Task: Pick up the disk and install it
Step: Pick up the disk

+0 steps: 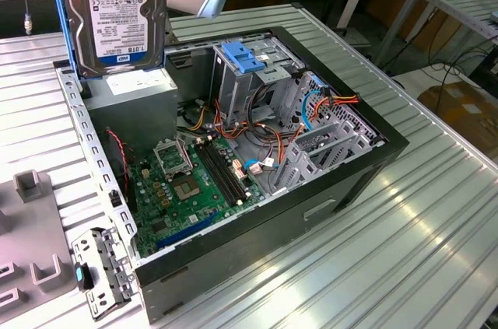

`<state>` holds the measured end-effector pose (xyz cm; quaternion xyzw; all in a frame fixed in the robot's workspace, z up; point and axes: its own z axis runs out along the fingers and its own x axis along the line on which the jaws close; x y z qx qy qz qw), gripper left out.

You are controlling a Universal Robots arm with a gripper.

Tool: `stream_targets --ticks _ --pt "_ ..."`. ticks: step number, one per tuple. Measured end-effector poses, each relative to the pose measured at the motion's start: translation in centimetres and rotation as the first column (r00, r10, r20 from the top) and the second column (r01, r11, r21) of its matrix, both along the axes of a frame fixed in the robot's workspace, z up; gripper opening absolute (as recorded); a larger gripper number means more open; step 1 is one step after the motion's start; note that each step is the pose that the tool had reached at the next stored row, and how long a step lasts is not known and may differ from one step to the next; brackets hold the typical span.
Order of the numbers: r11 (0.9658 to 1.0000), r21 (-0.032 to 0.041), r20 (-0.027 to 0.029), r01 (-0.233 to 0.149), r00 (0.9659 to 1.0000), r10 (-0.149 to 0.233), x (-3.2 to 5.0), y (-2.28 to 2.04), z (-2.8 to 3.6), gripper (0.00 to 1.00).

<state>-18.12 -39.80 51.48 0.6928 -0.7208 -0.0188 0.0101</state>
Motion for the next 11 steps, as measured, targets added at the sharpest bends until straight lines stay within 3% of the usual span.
stream_targets --ticks 5,11 --pt "1.0000 0.0000 0.0000 0.000 1.0000 0.000 1.62 -0.03 0.00 0.37" --pt "1.0000 0.0000 0.0000 0.000 1.0000 0.000 2.83 -0.52 -0.01 0.37"
